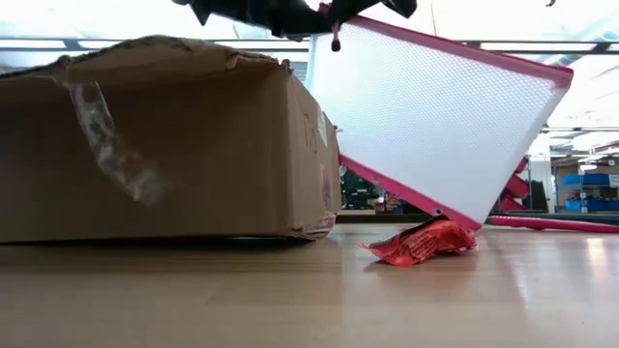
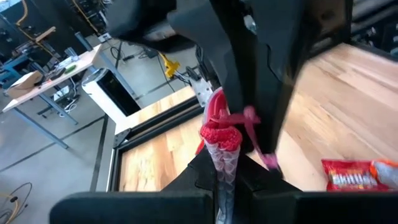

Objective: Unpack boxes
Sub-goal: Open the zip bag

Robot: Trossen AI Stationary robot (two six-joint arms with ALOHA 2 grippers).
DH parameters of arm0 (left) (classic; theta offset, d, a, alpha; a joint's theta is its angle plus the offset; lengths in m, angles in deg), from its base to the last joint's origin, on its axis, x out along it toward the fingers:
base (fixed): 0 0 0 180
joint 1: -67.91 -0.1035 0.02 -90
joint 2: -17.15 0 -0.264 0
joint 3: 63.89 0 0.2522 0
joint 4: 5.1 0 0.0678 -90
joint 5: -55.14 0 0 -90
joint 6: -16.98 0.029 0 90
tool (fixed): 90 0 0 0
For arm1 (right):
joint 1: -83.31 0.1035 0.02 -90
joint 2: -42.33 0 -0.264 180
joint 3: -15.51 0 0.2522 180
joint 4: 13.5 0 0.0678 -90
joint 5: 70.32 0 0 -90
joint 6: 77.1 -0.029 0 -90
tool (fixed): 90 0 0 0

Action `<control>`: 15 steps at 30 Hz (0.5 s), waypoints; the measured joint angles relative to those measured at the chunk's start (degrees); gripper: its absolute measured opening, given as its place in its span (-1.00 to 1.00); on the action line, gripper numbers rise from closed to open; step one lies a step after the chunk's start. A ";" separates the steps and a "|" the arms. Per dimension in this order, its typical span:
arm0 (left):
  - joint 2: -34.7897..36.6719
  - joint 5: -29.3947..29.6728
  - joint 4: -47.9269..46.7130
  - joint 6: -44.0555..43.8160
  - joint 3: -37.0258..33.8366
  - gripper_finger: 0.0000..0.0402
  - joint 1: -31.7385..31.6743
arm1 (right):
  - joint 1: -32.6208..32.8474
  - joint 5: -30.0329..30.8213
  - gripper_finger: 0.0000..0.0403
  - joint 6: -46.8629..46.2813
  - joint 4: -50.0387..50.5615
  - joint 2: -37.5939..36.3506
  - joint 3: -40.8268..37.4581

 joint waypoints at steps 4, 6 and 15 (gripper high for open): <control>0.00 0.06 -0.31 0.37 -0.05 -1.00 -0.31 | 0.01 0.03 -1.00 -0.21 2.63 -0.29 0.00; 0.00 0.12 -0.35 0.37 -0.05 -1.00 -0.38 | 0.00 0.02 -1.00 -0.35 3.85 -0.32 0.00; 0.15 0.18 -2.53 1.27 2.49 -1.00 -1.82 | 0.29 0.02 -1.00 -4.61 13.96 -0.48 0.00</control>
